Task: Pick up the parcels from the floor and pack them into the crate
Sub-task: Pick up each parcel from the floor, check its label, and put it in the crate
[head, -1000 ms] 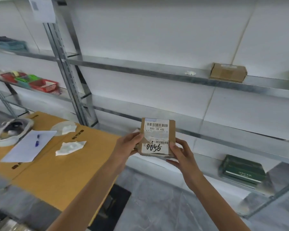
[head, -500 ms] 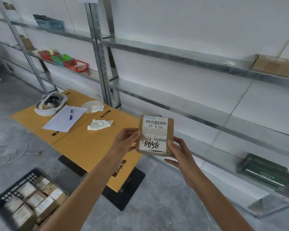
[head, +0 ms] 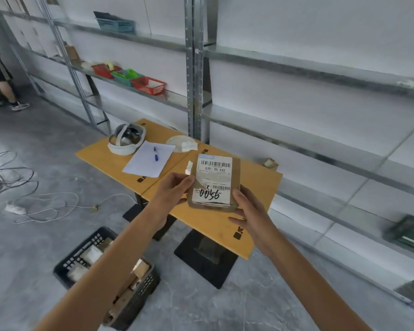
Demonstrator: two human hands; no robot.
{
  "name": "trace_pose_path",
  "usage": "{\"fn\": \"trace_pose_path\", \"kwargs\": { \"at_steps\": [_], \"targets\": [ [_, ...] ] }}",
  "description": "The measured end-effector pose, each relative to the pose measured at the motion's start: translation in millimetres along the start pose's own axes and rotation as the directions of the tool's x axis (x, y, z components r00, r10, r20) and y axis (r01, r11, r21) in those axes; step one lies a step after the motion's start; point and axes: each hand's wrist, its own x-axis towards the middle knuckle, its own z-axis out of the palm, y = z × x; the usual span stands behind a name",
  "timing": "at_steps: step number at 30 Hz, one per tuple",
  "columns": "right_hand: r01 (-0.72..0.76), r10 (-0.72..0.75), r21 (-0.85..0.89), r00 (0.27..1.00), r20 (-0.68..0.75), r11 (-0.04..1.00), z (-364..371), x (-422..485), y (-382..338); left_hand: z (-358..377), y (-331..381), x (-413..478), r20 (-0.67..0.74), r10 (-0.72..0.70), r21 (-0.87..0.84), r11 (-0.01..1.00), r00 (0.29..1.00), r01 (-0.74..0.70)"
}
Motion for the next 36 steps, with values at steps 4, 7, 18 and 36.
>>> {"fn": "trace_pose_path", "kwargs": {
  "at_steps": [4,7,18,36],
  "targets": [
    [-0.003,0.004,-0.019,0.999,0.035,1.0,78.5,3.9,1.8,-78.4,-2.2,-1.7,-0.051,0.011,0.003,1.0,0.999,-0.011],
    [-0.015,0.016,-0.041,0.999,0.044,0.999,121.0,10.9,1.5,-121.6,-2.9,2.5,-0.067,0.024,-0.001,1.0,0.997,-0.024],
    [-0.047,0.046,-0.044,0.999,-0.011,0.998,203.6,114.6,-10.0,-198.4,6.1,103.3,-0.087,-0.017,0.081,0.996,0.996,0.024],
    [-0.14,0.121,-0.067,0.965,-0.234,0.988,343.5,232.5,-2.0,-328.2,-4.2,259.8,0.133,-0.143,0.23,0.967,0.981,0.11]
  ]
}}
